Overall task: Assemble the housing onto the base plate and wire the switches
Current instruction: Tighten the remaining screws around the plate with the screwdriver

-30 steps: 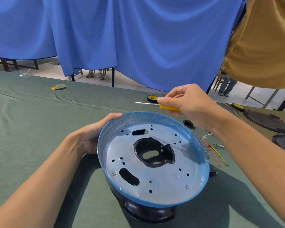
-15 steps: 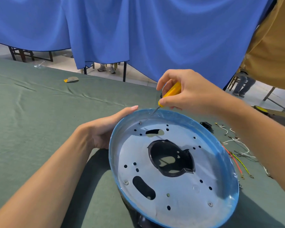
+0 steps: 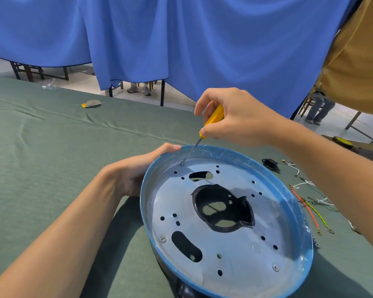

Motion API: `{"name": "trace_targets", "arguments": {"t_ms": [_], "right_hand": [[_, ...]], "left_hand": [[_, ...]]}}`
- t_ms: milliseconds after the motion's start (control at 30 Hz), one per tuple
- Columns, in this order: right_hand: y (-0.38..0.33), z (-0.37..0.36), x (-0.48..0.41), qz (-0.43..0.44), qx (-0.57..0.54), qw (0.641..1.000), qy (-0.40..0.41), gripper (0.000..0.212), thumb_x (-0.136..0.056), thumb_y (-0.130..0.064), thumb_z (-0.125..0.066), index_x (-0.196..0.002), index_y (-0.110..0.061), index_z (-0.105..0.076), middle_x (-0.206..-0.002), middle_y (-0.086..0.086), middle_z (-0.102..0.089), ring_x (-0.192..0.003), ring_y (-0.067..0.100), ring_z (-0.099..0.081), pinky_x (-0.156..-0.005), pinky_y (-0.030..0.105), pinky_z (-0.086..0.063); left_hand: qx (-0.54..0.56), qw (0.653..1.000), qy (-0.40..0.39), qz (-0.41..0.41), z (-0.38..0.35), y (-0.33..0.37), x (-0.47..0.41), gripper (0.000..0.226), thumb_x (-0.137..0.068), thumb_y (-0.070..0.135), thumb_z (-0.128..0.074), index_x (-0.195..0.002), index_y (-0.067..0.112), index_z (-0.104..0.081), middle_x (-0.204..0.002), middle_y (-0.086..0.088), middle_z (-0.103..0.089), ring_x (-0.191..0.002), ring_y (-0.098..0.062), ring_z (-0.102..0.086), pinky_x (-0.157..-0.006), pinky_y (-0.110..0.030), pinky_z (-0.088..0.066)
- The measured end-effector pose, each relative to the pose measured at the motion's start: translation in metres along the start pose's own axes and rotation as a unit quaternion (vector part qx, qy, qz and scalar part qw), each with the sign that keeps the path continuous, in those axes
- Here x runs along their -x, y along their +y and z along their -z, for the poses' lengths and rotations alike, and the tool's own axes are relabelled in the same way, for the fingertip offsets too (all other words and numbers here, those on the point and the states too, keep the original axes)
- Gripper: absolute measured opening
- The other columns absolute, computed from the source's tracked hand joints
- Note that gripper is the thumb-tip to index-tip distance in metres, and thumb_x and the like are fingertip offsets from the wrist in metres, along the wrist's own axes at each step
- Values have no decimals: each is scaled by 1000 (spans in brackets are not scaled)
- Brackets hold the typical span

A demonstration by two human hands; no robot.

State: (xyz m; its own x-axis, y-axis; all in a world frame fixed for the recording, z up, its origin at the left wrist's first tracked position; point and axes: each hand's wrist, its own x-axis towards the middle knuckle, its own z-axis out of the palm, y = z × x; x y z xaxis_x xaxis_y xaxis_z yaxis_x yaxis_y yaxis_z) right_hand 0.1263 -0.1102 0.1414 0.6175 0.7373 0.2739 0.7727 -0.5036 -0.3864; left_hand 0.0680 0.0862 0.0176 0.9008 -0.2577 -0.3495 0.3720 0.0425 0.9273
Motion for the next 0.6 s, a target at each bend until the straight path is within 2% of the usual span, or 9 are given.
{"name": "trace_targets", "arguments": {"t_ms": [100,233,300,433,533,600], "right_hand": [[-1,-2,-2,-1,10,1000,-9,24,-78,-14,-69,-97,-27,-62,-84,-10,-63,-70,1,-58,-61,16,-42],[-3,-2,-5,2,20,999,-26,25,-79,-14,-69,-100,-27,-62,-87,-10,-63,-71,0,-58,-62,17,-44],[-6,3,-8,6,22,999,-33,27,-79,-14,-69,-101,-27,-62,-89,-10,-63,-71,1,-60,-63,20,-46],[-14,15,-13,9,16,998,-54,28,-78,-15,-71,-101,-27,-61,-86,-9,-64,-60,1,-61,-58,23,-52],[-17,14,-16,16,43,997,-69,28,-79,-18,-71,-103,-28,-61,-89,-10,-62,-63,2,-61,-58,23,-48],[-18,9,-17,20,65,994,-79,28,-80,-21,-70,-104,-29,-61,-92,-12,-60,-69,-1,-59,-59,20,-44]], "left_hand": [[1,1000,-2,7,2,0,0,73,-80,66,-58,-124,8,-65,-122,-19,-67,-99,-29,-66,-86,-37,-54],[-1,1000,-16,8,3,2,3,61,-84,65,-55,-110,12,-73,-112,-15,-71,-88,-25,-70,-72,-31,-56],[-15,1000,-21,2,2,6,5,61,-85,68,-51,-103,16,-76,-105,-12,-73,-84,-23,-71,-70,-29,-56],[-25,1000,-13,10,-2,18,6,75,-81,82,-42,-94,17,-79,-101,-11,-75,-82,-23,-73,-68,-27,-57],[-70,997,13,-10,-1,19,5,63,-85,73,-48,-106,20,-75,-107,-8,-74,-87,-21,-71,-77,-32,-54],[-78,997,18,-11,0,17,7,54,-88,65,-51,-105,20,-75,-102,-8,-74,-81,-20,-70,-72,-30,-54]]}}
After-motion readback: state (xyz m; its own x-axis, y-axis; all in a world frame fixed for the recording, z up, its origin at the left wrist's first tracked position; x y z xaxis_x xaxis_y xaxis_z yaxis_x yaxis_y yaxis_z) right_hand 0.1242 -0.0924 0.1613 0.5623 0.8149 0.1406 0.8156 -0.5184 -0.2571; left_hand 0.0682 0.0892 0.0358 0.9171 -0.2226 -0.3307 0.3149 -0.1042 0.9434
